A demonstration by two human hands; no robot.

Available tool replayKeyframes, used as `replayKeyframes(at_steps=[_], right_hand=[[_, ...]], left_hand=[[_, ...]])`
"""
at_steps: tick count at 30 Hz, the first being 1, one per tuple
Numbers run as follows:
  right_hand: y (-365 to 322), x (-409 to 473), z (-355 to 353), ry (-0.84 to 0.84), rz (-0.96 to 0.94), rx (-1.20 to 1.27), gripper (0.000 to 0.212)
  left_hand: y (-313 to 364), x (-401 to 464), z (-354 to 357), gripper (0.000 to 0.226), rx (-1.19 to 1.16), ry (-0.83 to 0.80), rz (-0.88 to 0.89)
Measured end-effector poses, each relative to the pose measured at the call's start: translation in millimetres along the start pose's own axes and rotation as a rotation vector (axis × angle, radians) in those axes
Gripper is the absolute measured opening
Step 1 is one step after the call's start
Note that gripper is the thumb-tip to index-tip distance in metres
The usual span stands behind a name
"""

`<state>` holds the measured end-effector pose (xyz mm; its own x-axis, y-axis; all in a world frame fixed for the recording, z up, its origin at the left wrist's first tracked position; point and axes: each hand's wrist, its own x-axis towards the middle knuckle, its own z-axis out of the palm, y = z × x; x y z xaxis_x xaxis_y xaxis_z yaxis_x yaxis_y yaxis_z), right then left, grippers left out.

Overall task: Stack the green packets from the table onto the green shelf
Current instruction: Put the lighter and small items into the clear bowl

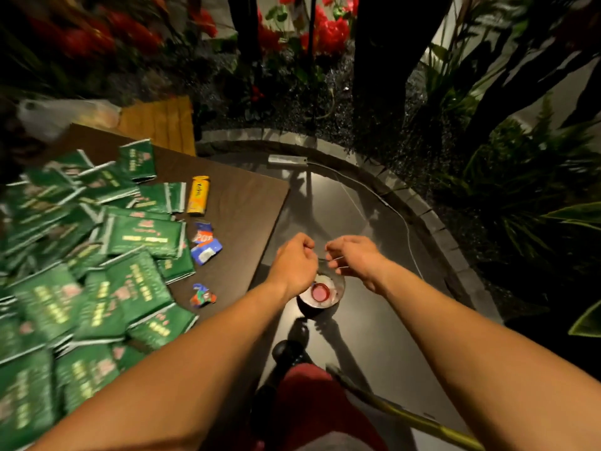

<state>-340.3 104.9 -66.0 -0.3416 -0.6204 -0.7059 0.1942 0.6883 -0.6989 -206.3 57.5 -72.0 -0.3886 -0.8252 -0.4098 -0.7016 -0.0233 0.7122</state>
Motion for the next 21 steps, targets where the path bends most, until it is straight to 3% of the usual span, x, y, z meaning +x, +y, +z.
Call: replayKeyframes(at_steps=[7,11,17,21], right_hand=[[-25.1,-38.4,56.2,-0.129,-0.088,-0.096,0.014],[-29.6,-44.9,84.7,-0.198,-0.271,-0.491,0.004],[-45.0,-35.4,132.8,-0.289,-0.585,-1.097,0.051],[-46.1,-21.2,166.6,-0.350,-0.782,-1.298,0.062]], left_hand=[[-22.0,-34.4,-71.0,0.014,0.003,0.097,0.002],[-51.4,-52.6,-104.7,0.016,0.018,0.143,-0.034],[-93.7,-73.3,-154.5,0.017,0.210,0.119,-0.131],[-113.4,-79.4,-166.7,0.033,0.279,0.089,-0.164]])
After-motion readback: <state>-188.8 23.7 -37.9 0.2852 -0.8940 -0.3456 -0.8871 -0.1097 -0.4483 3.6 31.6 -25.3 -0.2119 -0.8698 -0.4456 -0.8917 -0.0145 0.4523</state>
